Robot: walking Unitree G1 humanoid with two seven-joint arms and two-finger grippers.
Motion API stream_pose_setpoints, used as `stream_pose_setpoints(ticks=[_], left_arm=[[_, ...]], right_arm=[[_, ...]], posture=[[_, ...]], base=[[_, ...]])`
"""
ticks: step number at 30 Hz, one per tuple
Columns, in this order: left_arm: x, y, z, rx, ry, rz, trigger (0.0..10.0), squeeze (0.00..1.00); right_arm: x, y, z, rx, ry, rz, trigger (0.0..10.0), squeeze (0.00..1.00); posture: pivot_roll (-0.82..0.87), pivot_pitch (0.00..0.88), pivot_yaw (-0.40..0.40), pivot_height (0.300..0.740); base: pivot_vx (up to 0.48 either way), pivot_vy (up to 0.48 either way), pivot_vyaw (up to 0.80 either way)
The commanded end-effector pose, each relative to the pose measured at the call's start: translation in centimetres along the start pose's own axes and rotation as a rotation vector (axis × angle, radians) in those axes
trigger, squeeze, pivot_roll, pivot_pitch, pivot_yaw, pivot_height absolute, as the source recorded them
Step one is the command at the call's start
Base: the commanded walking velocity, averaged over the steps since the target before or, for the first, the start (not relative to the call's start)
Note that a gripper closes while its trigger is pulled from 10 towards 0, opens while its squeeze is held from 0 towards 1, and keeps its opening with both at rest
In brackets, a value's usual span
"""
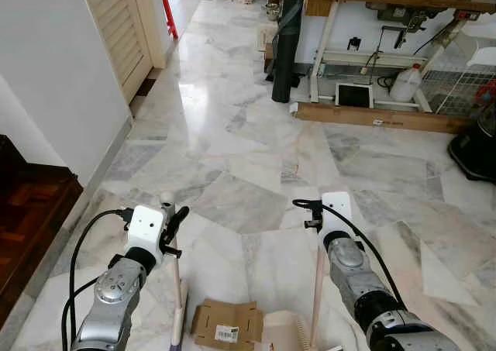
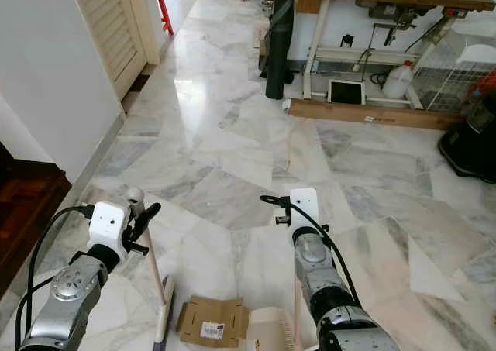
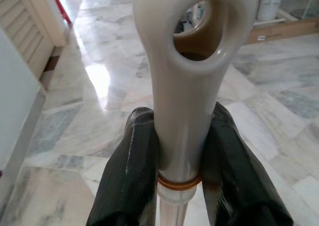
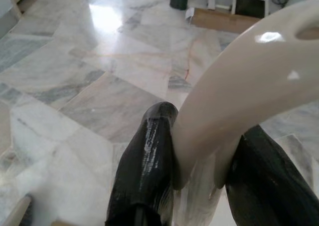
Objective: Sweep floor
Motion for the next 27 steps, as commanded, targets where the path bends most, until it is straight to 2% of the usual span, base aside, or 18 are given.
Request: stream_pose_setpoints(ticks=[1,4,13,16,27], left_arm=[[0.1,-0.6,0.0,0.036,0.01,0.011,10.0,0.0],[0.2,-0.8,0.0,0.051,0.015,0.017,10.0,0.0],[0.3,-1.0,0.1,0.062,0.022,0.018,10.0,0.0],[0.3,-1.0,0.1,0.067,0.026,0.019,10.0,0.0],[0.3,-1.1,0.1,0.072,0.029,0.018,10.0,0.0]], right_arm=[[-3.3,0.7,-1.0,-0.033,-0.118,-0.024,10.0,0.0],[-2.3,0.5,-0.9,-0.04,-0.046,-0.008,10.0,0.0],[-1.3,0.4,-0.9,-0.051,0.04,0.031,10.0,0.0],[-0.4,0.2,-0.9,-0.039,0.1,0.053,10.0,0.0],[1.8,-0.1,-0.7,-0.026,0.203,0.086,10.0,0.0]], posture=[[0.17,0.09,-0.003,0.74],[0.17,0.09,-0.001,0.74],[0.17,0.091,-0.002,0.74],[0.17,0.091,-0.002,0.74],[0.17,0.088,-0.001,0.74]], base=[[0.0,0.0,0.0],[0.0,0.0,0.0],[0.0,0.0,0.0],[0.0,0.0,0.0],[0.0,0.0,0.0]])
Point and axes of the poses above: a point about 5 cm out from each wrist's last joint towards the gripper, its own z axis pointing out of the wrist towards the gripper, its own x axis along the axis of the wrist's last joint, y = z × x, the point moved 1 cm from there along z, pointing out of the wrist towards the gripper, and after that the axes turned 12 degrees about z, right-handed, at the moved point
